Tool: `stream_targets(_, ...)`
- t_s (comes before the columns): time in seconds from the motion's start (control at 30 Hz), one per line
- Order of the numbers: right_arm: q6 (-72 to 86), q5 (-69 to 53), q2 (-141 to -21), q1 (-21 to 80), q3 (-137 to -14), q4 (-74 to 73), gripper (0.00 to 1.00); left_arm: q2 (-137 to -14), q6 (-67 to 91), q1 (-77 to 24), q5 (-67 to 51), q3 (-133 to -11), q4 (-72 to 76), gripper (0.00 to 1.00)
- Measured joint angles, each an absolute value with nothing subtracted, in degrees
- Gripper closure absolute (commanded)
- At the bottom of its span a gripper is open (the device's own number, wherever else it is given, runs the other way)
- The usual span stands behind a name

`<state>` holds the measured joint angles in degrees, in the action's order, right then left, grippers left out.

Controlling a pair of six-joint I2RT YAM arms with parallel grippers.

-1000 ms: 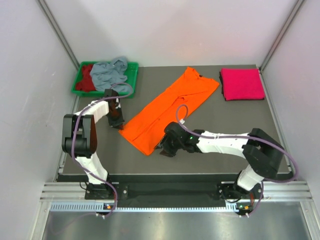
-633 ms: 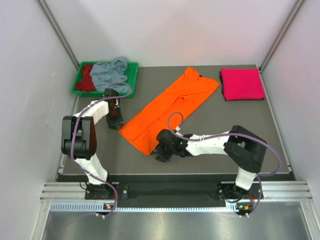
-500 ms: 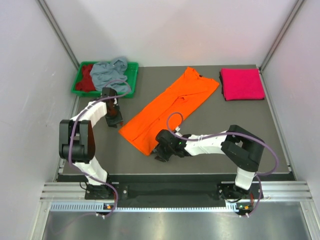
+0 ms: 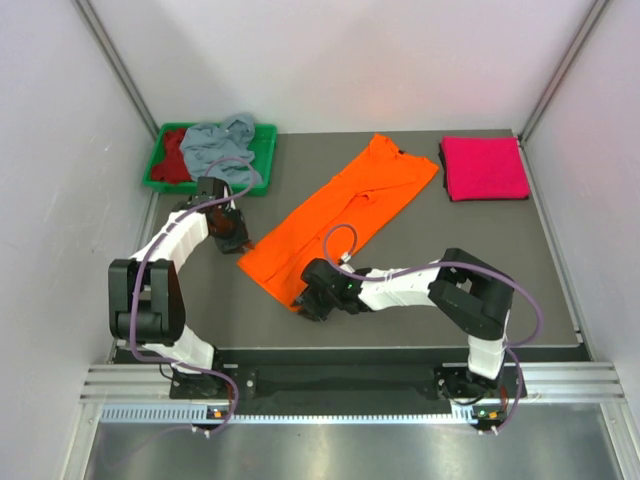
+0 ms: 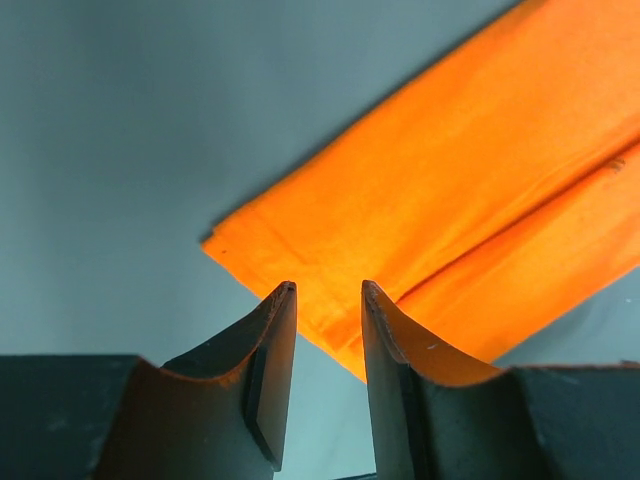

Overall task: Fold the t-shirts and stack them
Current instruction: Fold the tshirt

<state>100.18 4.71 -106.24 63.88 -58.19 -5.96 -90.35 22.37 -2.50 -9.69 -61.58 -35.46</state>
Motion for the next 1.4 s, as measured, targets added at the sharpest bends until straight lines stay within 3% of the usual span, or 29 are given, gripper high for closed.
stream_targets(0.37,101.95,4.21,-108.25,64.40,-60.12,-5.72,0.72,-89.17,22.59,-2.50,-12.23,-61.17,-35.00,0.63)
stream_targets(0.47,102.56,4.45,-108.22,64.49,-60.01,-6.07,0.82,-88.86,22.59,-2.50,-12.58,-61.17,-34.92,0.63)
stream_targets(0.57,102.43,4.97,-108.18,64.58,-59.96,-6.96,1.00,-88.86,22.57,-2.50,-12.71,-61.17,-34.81,0.63)
stream_targets(1.0,98.98,6.37,-105.10,65.25,-55.37,-4.64,1.00,-85.34,21.02,-4.91,-11.57,-60.82,-34.76,0.63)
stream_targets(1.4,96.01,6.98,-88.20,69.32,-39.33,-11.14,1.00,-77.36,24.49,-16.01,-11.09,-51.31,-35.09,0.60)
